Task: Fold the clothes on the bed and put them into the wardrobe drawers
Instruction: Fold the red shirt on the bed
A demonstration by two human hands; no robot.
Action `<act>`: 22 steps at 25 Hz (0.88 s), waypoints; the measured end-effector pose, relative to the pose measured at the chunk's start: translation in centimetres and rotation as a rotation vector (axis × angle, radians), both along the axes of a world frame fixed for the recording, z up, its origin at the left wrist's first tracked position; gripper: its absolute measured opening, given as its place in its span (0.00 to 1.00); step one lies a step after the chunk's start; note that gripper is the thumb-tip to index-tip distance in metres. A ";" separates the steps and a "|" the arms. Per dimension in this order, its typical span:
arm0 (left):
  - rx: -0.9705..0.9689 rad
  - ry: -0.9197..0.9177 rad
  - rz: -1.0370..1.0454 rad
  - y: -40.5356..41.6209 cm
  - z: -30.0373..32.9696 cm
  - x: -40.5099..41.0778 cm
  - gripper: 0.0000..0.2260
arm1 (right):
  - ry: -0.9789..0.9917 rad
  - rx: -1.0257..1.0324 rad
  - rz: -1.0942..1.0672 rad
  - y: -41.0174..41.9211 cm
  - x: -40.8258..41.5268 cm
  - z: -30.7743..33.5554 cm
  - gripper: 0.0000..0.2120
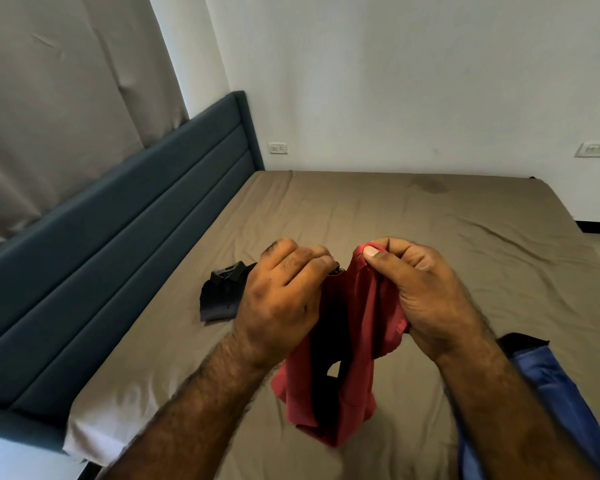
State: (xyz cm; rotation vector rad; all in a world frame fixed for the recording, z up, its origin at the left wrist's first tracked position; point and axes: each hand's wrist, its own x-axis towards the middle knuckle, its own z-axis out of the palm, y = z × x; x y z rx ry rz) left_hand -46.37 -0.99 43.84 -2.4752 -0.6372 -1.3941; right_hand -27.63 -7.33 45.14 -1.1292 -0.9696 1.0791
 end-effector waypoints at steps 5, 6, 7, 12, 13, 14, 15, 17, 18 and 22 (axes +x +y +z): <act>-0.004 -0.134 -0.101 -0.8 -0.5 1.4 0.04 | 0.026 0.063 0.048 -0.7 -0.7 -0.2 0.09; -0.031 -0.178 -0.099 -0.8 -0.5 1.5 0.04 | 0.089 0.056 0.061 -0.9 -0.7 -0.2 0.09; -0.056 -0.212 -0.093 -0.8 -0.5 1.5 0.05 | 0.161 0.041 0.071 -0.9 -0.7 -0.3 0.09; -0.117 -0.249 -0.070 -1.1 -0.6 2.0 0.04 | 0.261 -0.020 0.062 -0.8 -0.6 -0.8 0.11; -0.119 -0.247 -0.063 -1.0 -0.6 2.0 0.04 | 0.278 -0.020 0.062 -0.8 -0.5 -0.8 0.12; -0.115 -0.245 -0.058 -1.0 -0.7 2.0 0.04 | 0.293 -0.017 0.064 -0.8 -0.5 -0.7 0.12; -0.109 -0.241 -0.055 -1.0 -0.7 2.0 0.04 | 0.302 -0.008 0.064 -0.7 -0.5 -0.7 0.12; -0.100 -0.227 -0.060 -0.9 -0.8 2.2 0.04 | 0.318 0.008 0.065 -0.6 -0.4 -0.8 0.12; -0.097 -0.221 -0.063 -1.0 -0.9 2.4 0.04 | 0.331 0.010 0.065 -0.6 -0.4 -0.8 0.13; -0.070 -0.212 -0.043 -1.3 -1.6 2.9 0.03 | 0.373 -0.001 0.097 -0.6 -0.4 -0.9 0.16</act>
